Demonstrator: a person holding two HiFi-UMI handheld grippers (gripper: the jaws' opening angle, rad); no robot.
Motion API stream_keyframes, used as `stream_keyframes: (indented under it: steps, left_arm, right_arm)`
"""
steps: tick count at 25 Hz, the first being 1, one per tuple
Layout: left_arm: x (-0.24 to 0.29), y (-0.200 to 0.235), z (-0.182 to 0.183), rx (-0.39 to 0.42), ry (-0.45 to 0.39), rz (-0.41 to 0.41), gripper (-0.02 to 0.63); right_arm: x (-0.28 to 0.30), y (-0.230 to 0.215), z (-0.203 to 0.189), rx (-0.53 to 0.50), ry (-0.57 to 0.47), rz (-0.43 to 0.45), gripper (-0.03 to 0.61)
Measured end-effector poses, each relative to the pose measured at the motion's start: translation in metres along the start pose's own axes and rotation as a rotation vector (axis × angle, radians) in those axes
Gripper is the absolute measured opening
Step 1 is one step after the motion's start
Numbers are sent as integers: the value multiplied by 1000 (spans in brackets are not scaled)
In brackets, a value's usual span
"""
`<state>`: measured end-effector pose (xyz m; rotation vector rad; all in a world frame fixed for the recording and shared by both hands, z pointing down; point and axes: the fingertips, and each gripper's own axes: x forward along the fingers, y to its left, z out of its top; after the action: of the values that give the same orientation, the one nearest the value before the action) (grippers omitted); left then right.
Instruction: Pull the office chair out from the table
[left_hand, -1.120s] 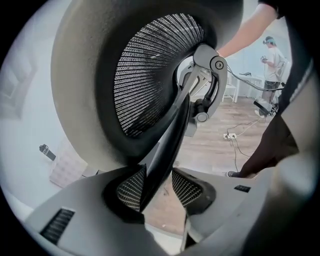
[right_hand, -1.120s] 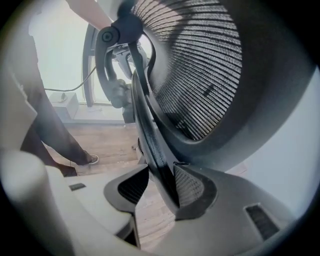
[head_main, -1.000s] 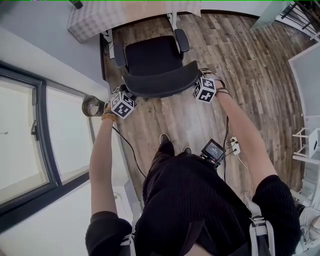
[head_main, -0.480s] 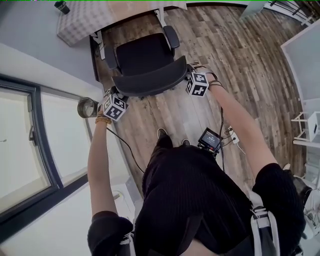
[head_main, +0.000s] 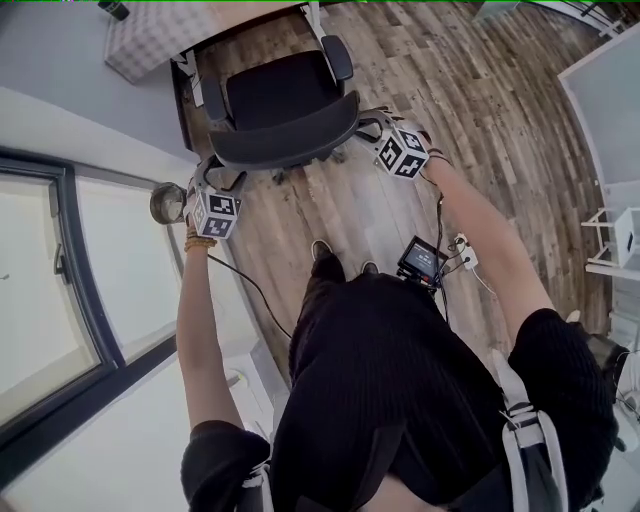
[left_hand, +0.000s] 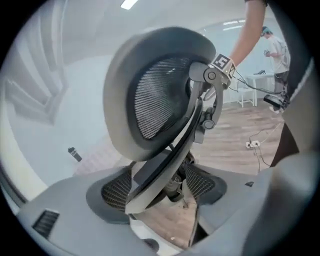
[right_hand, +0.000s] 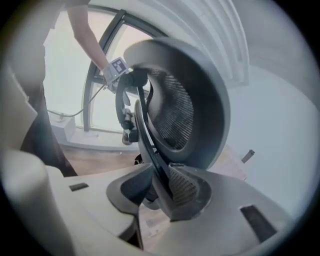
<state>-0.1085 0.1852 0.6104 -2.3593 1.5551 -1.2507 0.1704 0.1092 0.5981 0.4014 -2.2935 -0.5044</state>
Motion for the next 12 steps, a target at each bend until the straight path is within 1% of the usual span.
stream_keyframes:
  steps: [3,6,10,12]
  left_arm:
    - [-35,7,0,-84,-60,56,351]
    - [-73,-1,8,-173,-146,123,351]
    - [-119,-22,43,-307,-269,201,351]
    - [-136,-33,65,-356,-330,229,351]
  right_arm:
    - [-21,1,14,53,-73,-30,106]
    - [-46,1,30,123,-156,-85,106]
    - [-90,1,61,254,-296,-175,106]
    - [-114,1,80,337,-380,-221,106]
